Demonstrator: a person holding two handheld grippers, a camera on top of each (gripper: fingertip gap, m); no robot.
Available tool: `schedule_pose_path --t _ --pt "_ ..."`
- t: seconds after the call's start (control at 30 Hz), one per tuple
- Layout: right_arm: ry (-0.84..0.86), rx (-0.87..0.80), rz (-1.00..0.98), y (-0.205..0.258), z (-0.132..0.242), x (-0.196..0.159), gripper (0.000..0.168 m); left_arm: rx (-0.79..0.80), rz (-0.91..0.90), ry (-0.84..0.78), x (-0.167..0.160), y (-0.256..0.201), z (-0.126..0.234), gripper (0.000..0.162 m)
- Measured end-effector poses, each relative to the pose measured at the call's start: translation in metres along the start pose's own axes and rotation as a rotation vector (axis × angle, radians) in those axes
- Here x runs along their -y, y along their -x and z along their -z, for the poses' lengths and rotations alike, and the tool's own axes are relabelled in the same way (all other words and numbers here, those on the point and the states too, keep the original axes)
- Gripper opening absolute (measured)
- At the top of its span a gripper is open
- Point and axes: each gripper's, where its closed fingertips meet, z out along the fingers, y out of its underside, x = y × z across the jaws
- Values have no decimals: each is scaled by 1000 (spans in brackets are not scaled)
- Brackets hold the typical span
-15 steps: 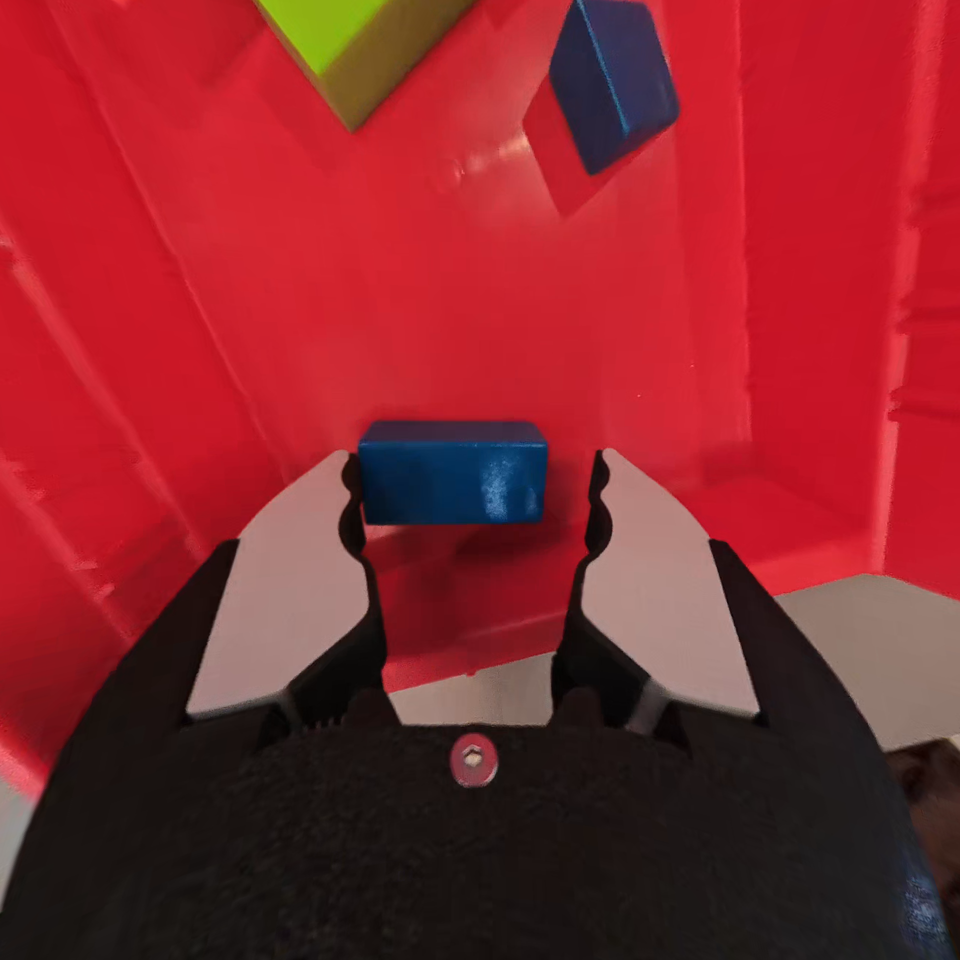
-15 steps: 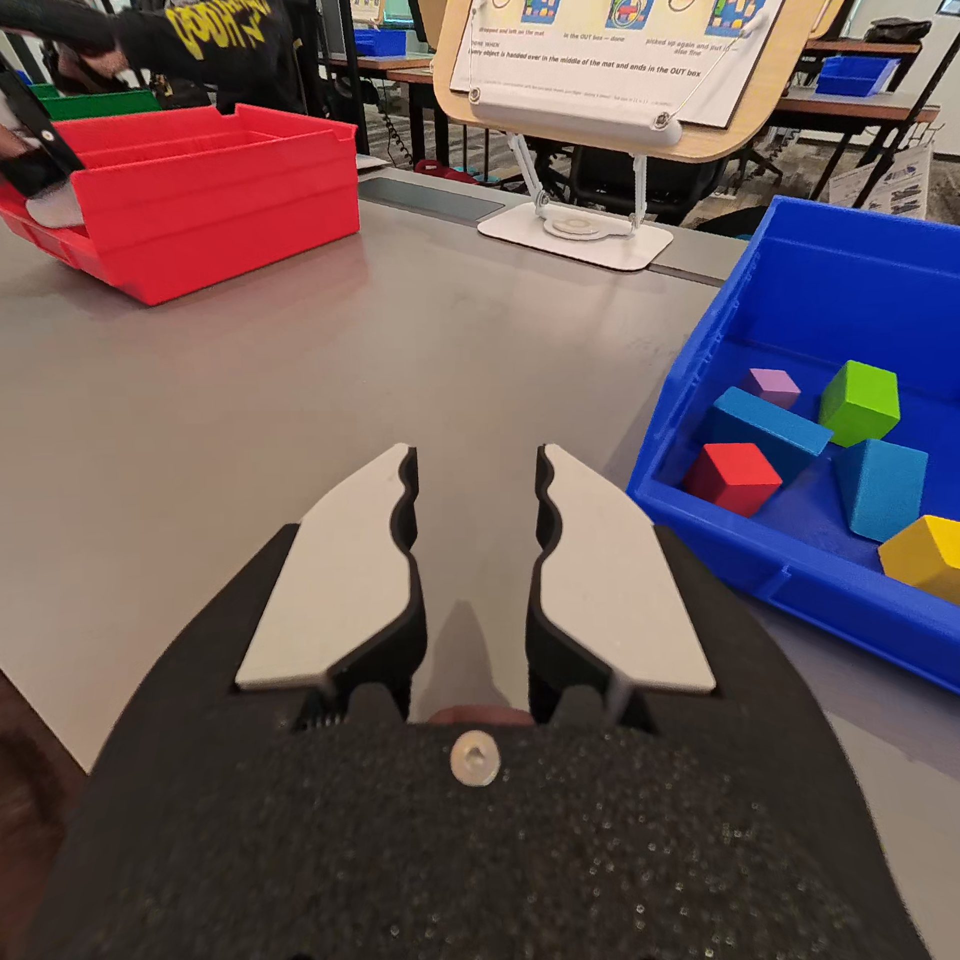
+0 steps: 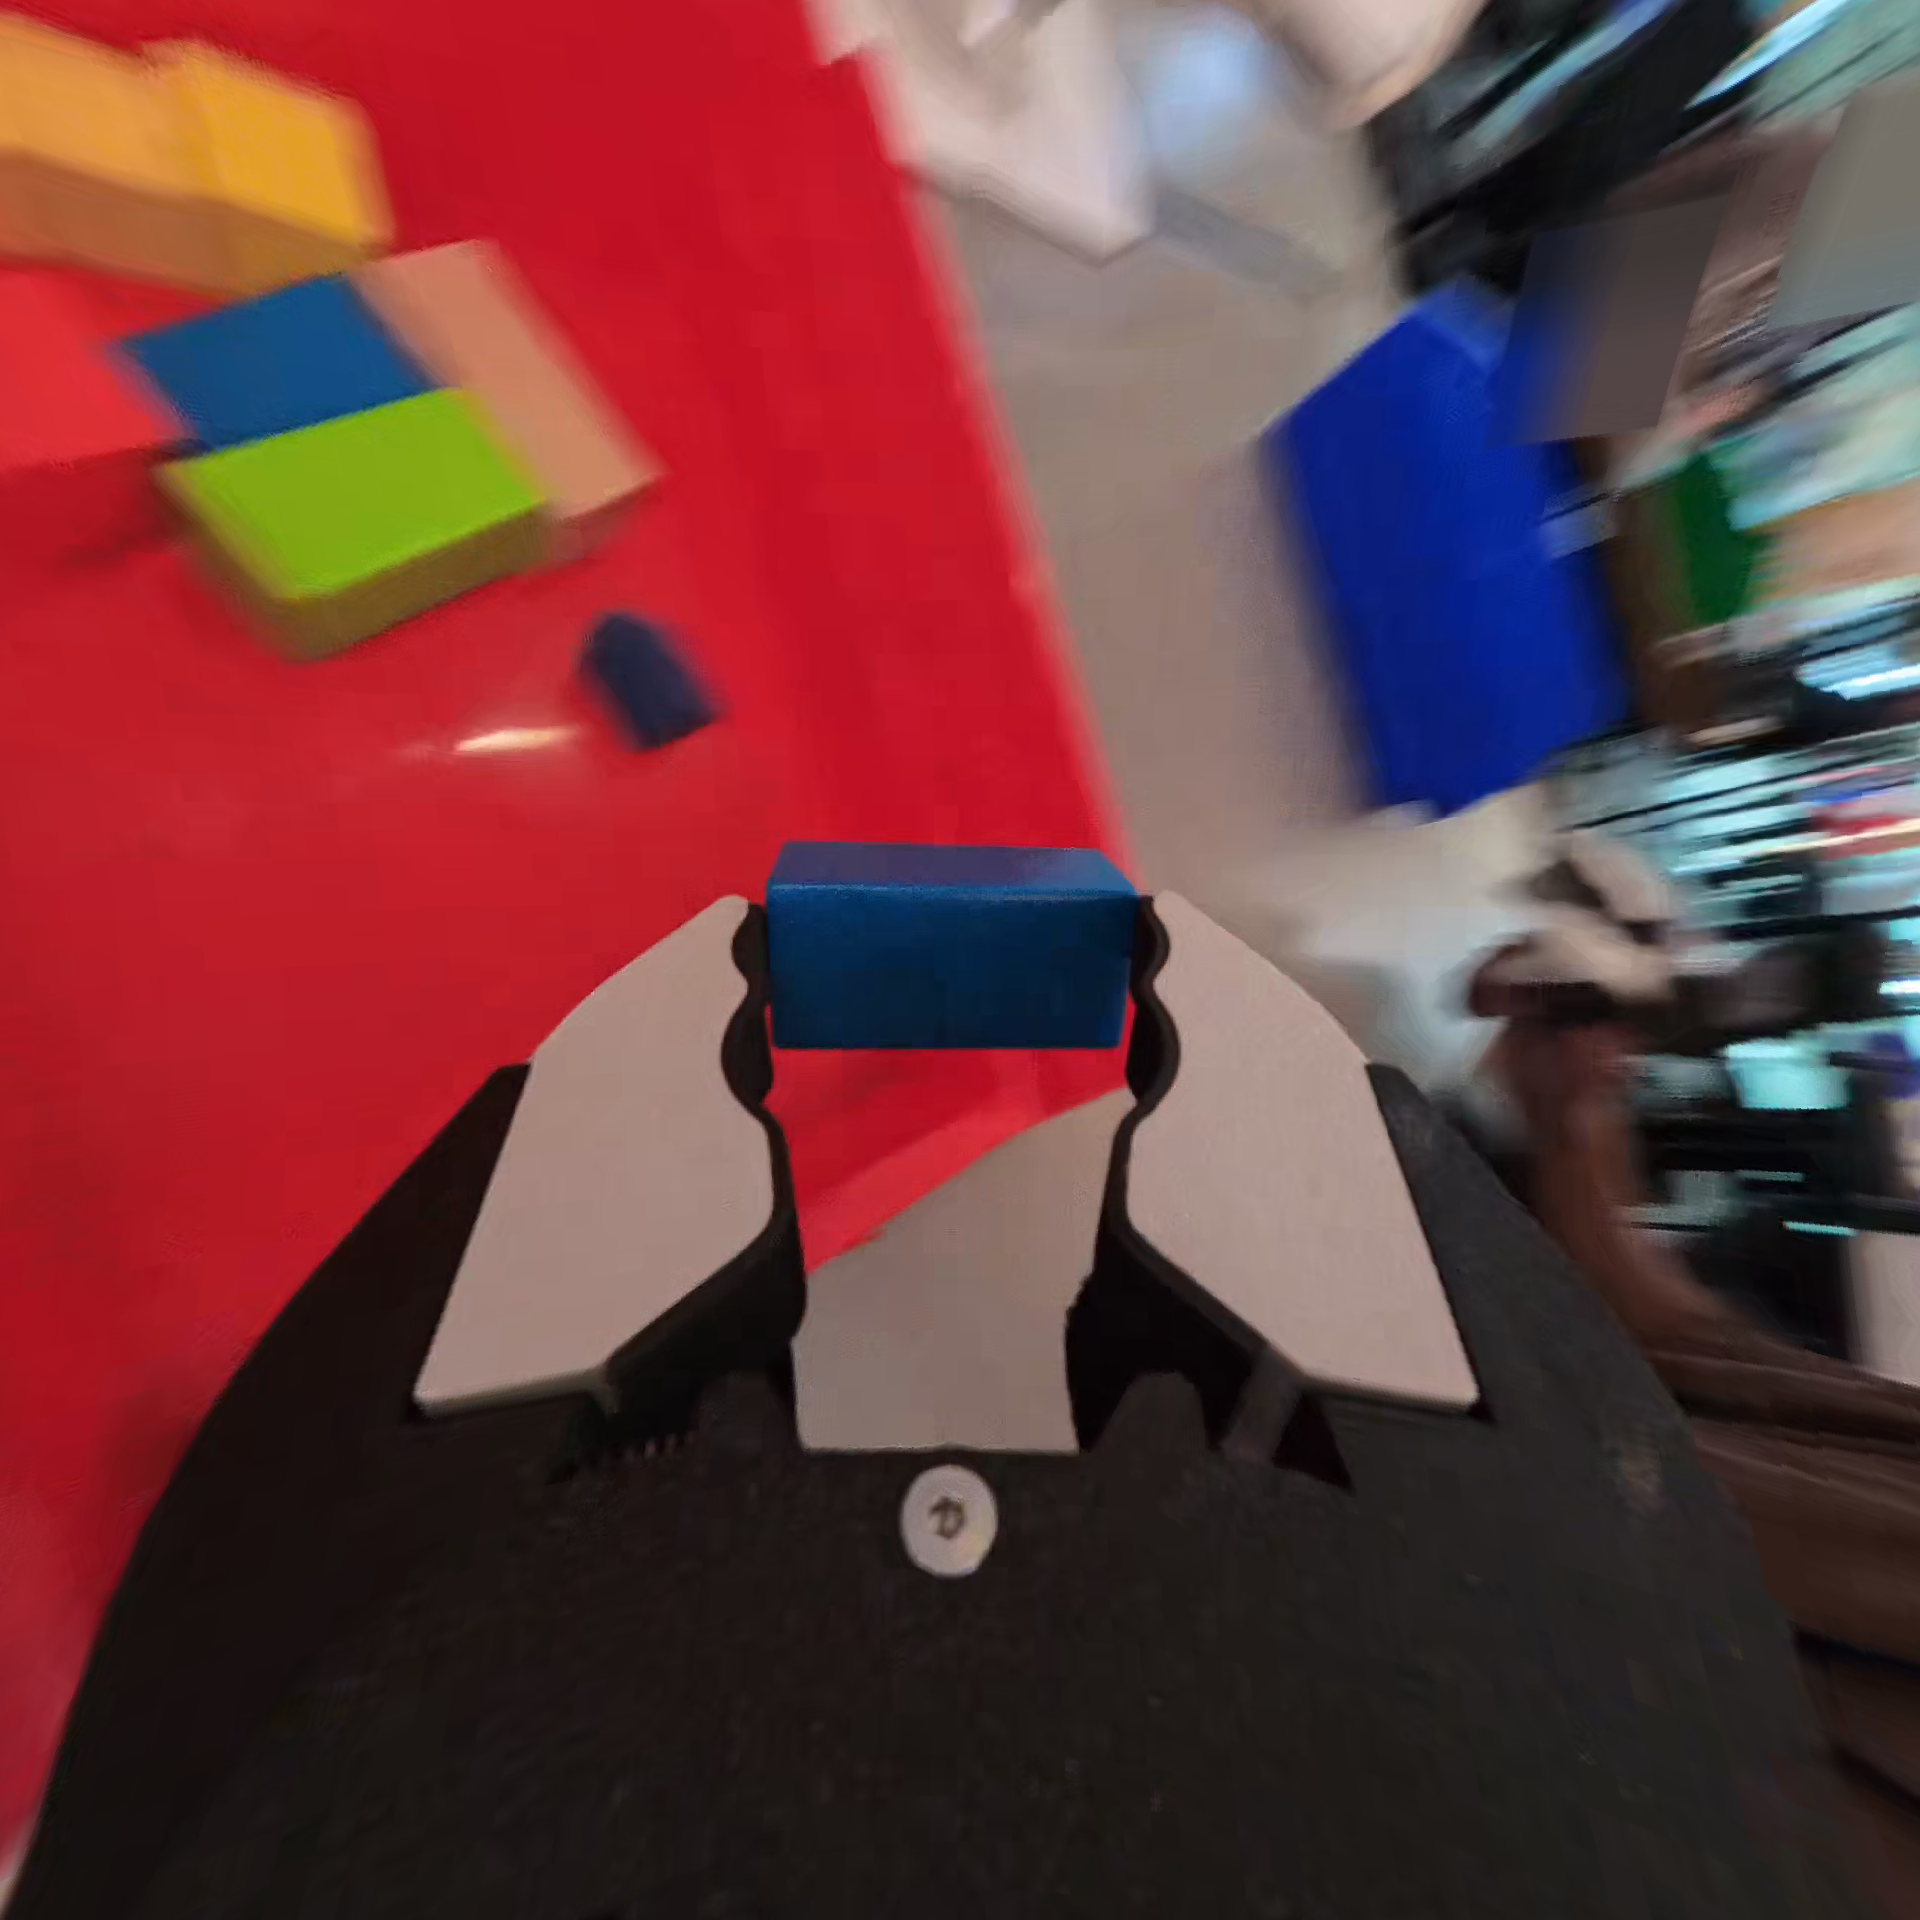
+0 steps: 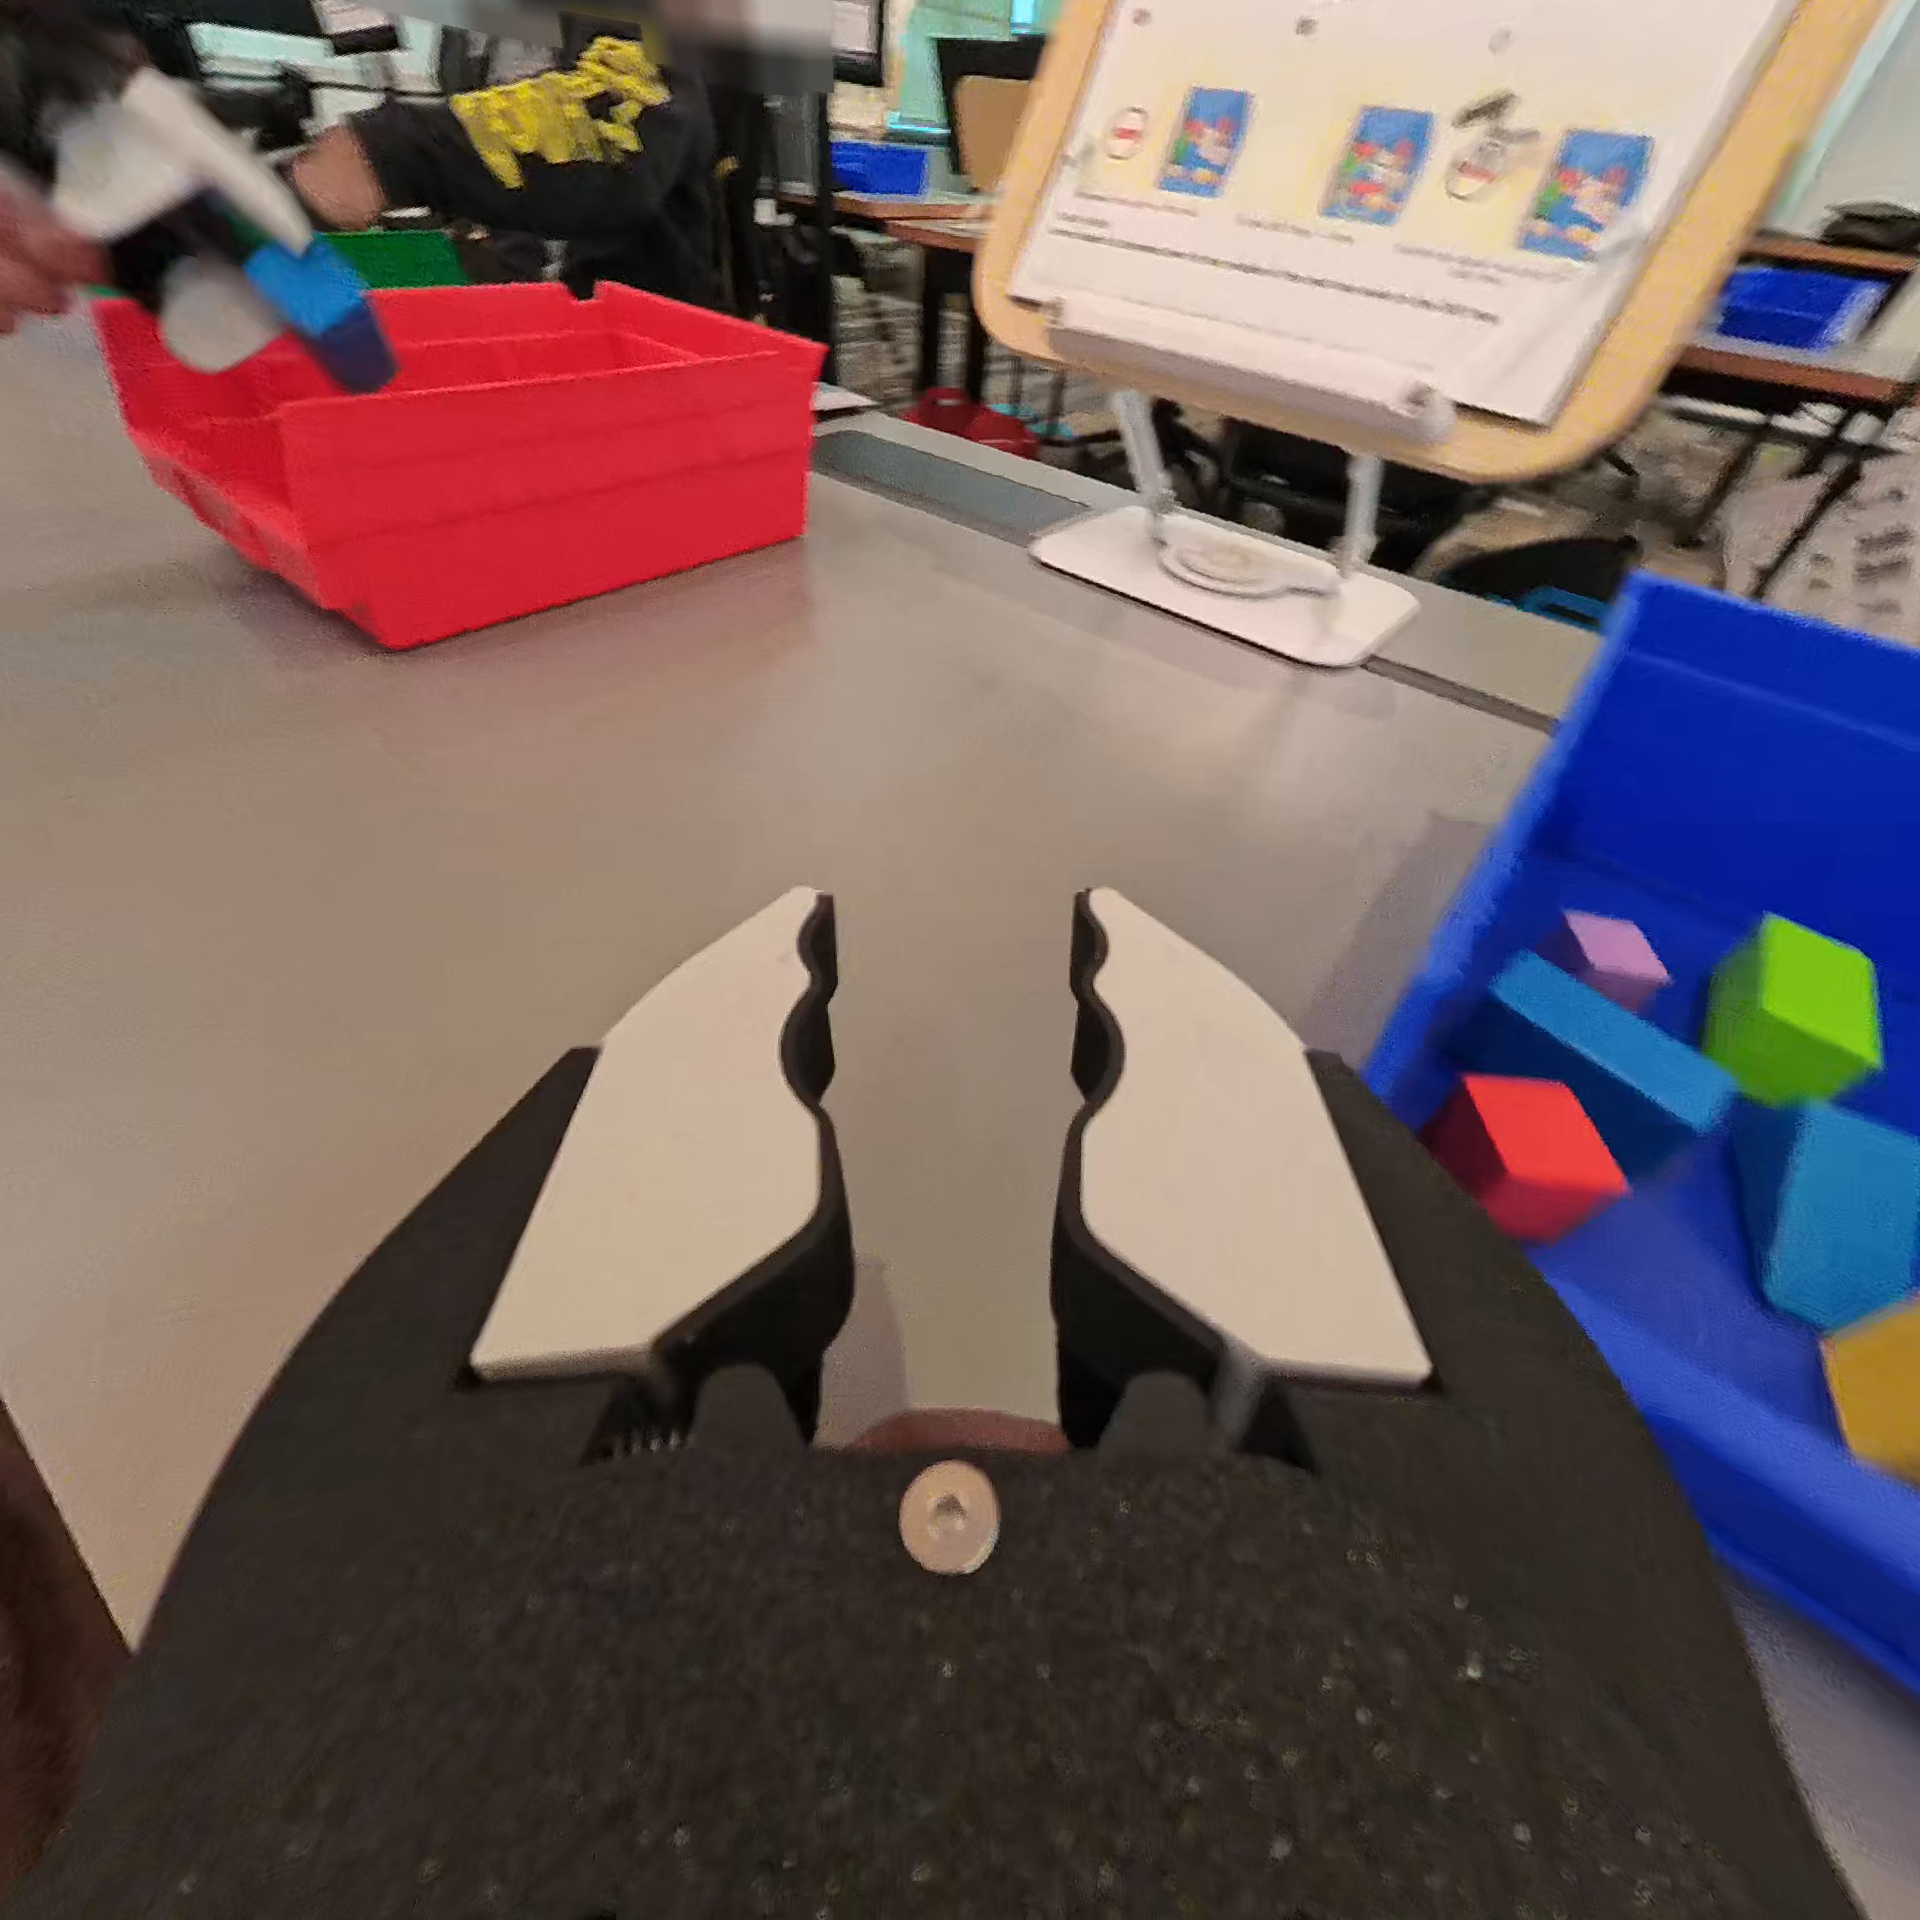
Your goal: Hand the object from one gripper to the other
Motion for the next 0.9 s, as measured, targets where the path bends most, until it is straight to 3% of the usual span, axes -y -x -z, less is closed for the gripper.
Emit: schedule_pose_path --t 0.1,0.23,0.33,0.5,0.6,0.9 --pt "-49 124 100 29 -22 25 45 -379 113 -44 0 -77 -10 66" --pt "-139 276 290 77 -50 75 49 -640 195 41 -21 -160 -42 66" --pt "-215 399 306 110 -59 111 51 -768 241 135 -44 -208 -69 66" --pt "-248 456 281 129 -58 123 50 -849 345 197 -75 -242 -101 67" --pt "-247 446 278 128 -52 113 32 -867 373 223 -89 -248 -111 67" --pt "-243 481 192 128 -40 101 31 -871 406 231 -103 -254 -120 67"
